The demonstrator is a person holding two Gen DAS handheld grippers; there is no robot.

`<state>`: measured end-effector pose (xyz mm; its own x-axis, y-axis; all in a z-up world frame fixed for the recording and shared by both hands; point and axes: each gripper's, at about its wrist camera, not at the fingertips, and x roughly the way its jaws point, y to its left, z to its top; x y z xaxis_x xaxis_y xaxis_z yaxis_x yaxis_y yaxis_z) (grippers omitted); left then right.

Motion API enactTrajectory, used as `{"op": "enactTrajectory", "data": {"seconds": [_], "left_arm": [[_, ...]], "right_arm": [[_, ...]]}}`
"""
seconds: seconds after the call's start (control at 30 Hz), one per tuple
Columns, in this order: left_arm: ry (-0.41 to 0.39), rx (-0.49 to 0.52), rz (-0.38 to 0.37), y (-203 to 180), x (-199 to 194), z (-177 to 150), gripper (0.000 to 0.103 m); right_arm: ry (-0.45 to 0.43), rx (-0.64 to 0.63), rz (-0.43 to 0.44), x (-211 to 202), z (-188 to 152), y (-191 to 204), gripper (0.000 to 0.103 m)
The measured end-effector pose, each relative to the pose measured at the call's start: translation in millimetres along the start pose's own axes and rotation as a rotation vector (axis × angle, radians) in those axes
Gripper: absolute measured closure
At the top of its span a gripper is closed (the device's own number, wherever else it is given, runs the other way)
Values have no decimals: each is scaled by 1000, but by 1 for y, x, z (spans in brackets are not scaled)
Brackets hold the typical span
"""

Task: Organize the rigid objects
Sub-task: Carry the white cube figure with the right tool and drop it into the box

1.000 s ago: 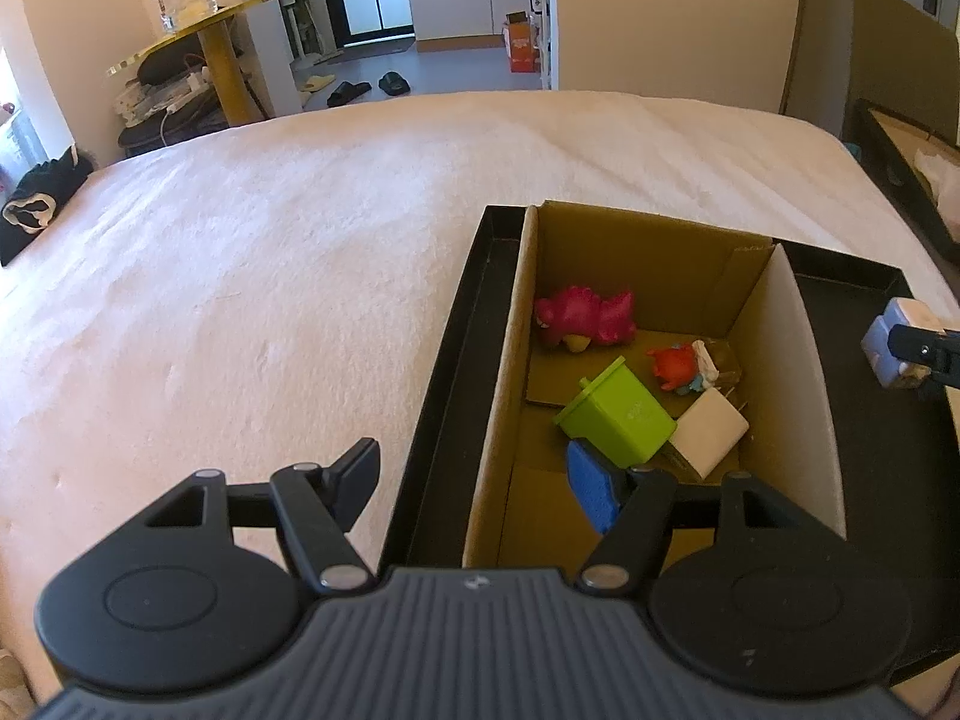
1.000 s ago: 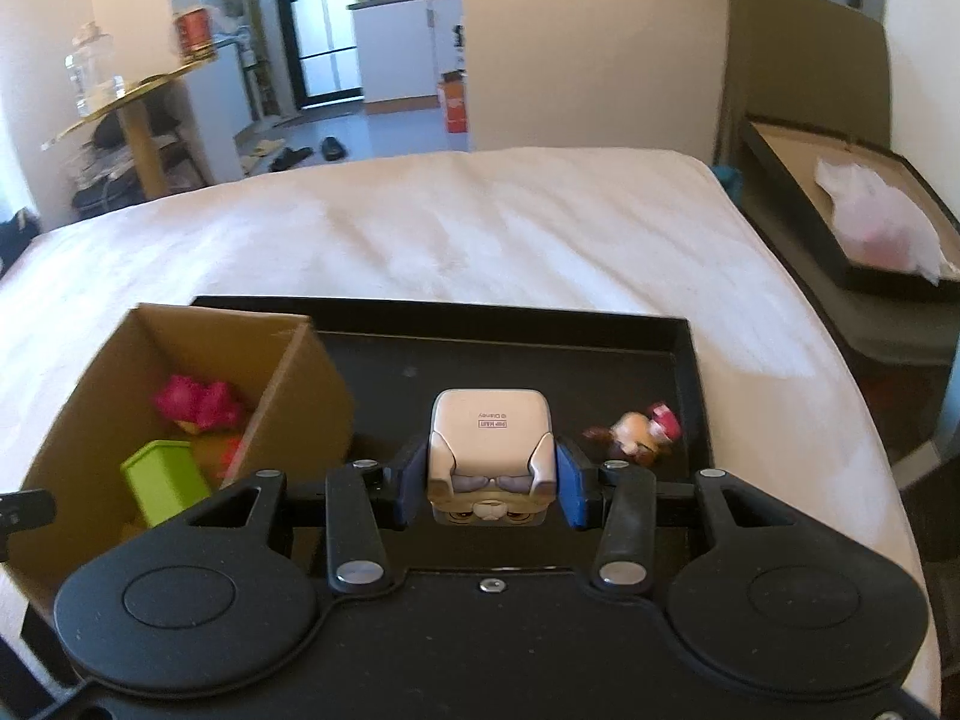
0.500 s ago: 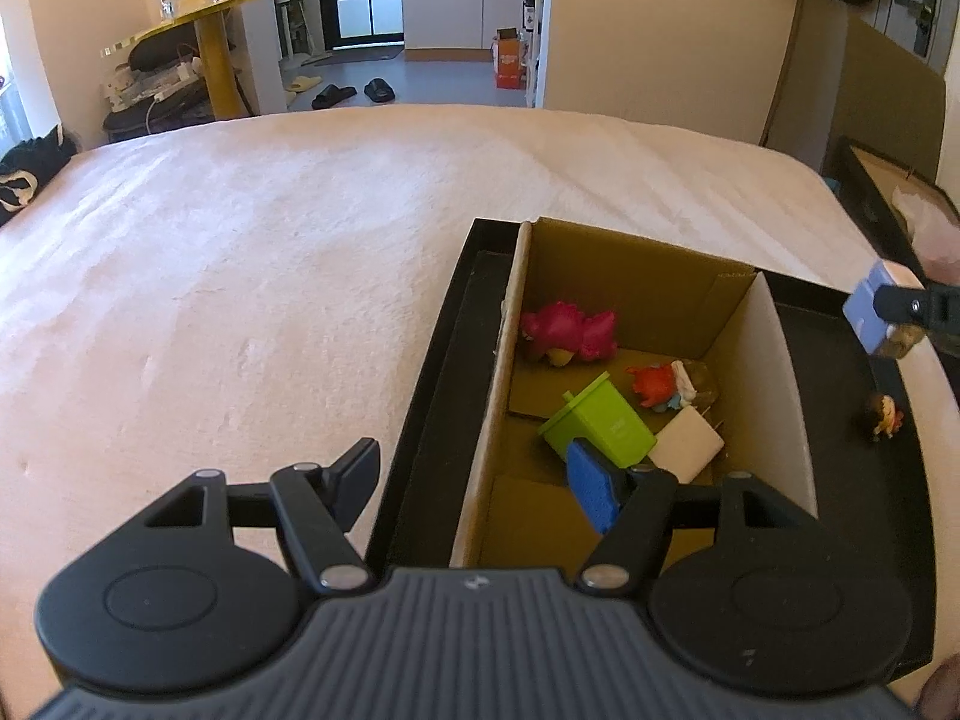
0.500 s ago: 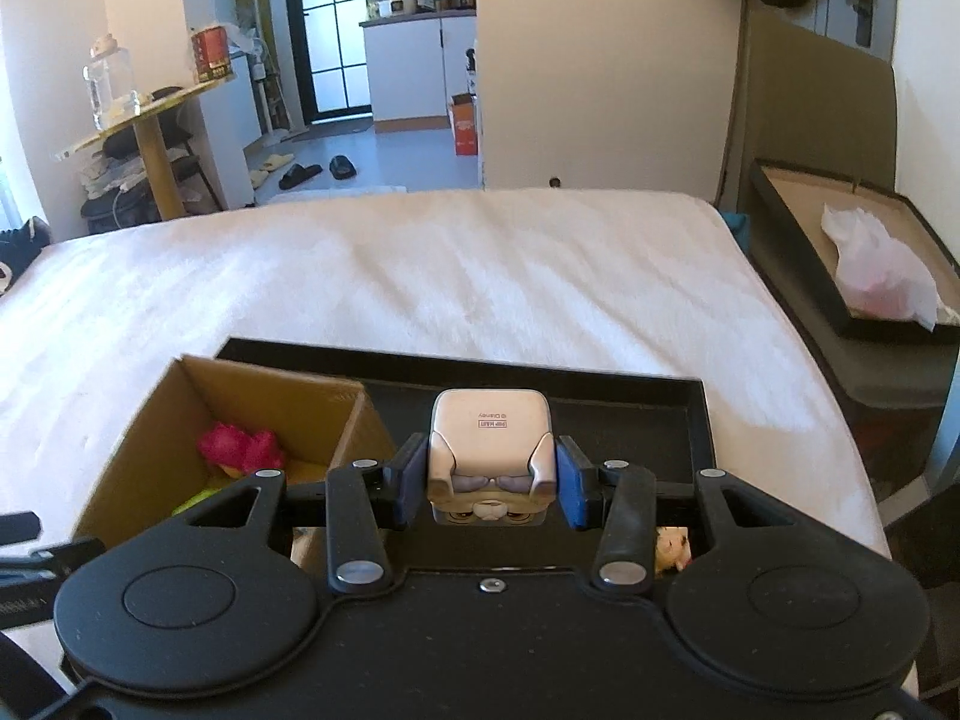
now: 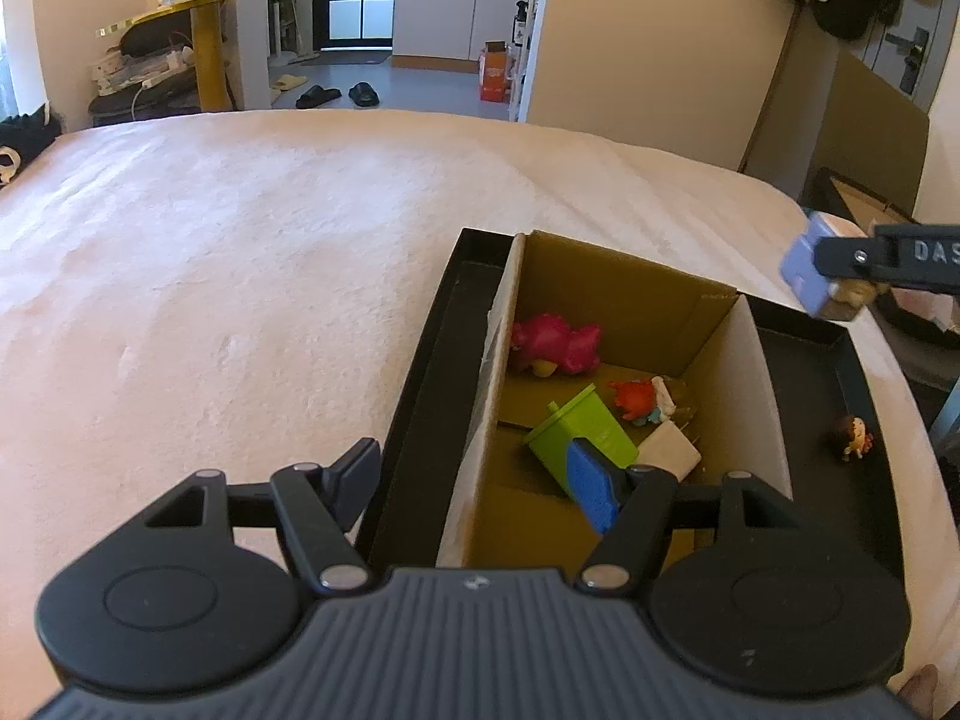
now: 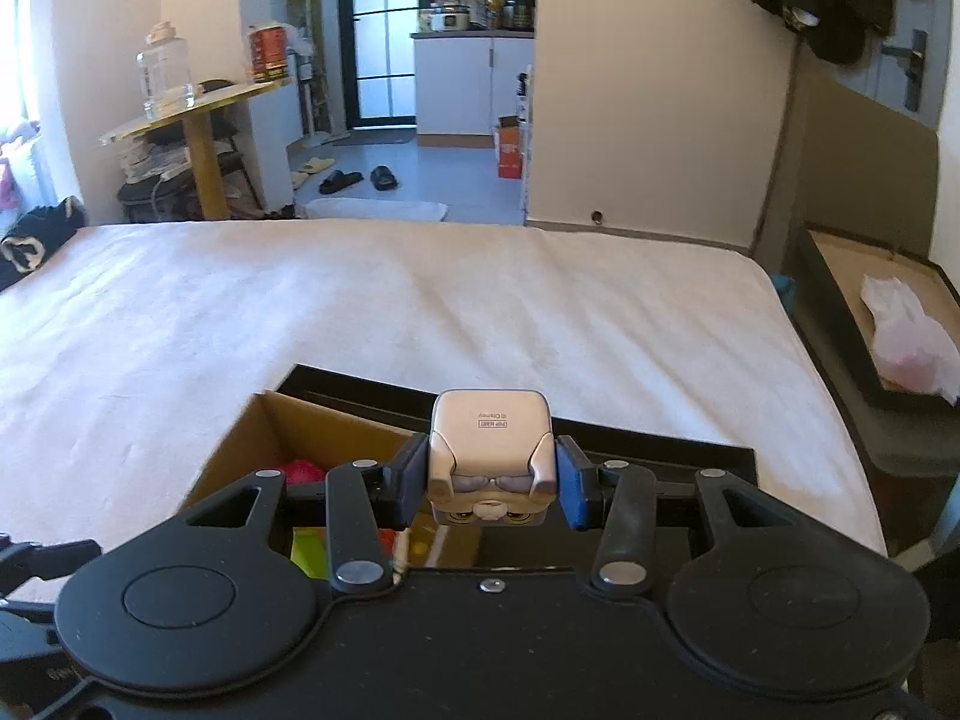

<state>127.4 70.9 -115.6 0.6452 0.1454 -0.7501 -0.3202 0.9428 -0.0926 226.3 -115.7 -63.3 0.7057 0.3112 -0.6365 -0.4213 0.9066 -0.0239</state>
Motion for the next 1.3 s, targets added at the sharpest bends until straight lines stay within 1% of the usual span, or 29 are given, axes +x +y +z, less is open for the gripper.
{"op": "enactTrajectory", "data": {"seconds": [0.23,0.33,0.43,0.47,0.5,0.6,0.67,0.7,0.77,0.8,0.87,0.93,1.07,1.3], "left_arm": [[3,-27,-26,7,3,0,36],[7,-36,-39,10,6,-1,39],[10,-48,-55,13,8,0,39],[9,-51,-58,14,7,-1,40],[9,-52,-61,15,8,-1,40],[14,-53,-77,16,10,-2,51],[22,-56,-81,17,11,-2,63],[27,-58,-83,17,12,-2,65],[30,-58,-87,17,13,-3,75],[31,-58,-87,17,12,-3,77],[33,-56,-86,17,12,-3,86],[35,-59,-84,17,12,-3,93],[32,-61,-80,17,12,-3,94],[33,-47,-64,13,11,-3,94]], "right_arm": [[16,-31,45,9,10,27,60],[25,-32,69,14,14,37,60],[22,-11,128,19,19,44,59],[19,-6,139,19,20,45,55],[19,-6,138,19,20,45,49],[24,-5,117,16,19,43,48],[32,1,110,13,16,38,48],[34,-1,104,10,13,35,48],[35,-7,88,3,10,30,48],[33,-8,82,1,8,28,48],[33,-7,71,-5,4,21,48],[31,-2,57,-9,1,15,48],[31,18,14,-16,-10,-1,48],[55,59,-39,-14,-30,-27,48]]}}
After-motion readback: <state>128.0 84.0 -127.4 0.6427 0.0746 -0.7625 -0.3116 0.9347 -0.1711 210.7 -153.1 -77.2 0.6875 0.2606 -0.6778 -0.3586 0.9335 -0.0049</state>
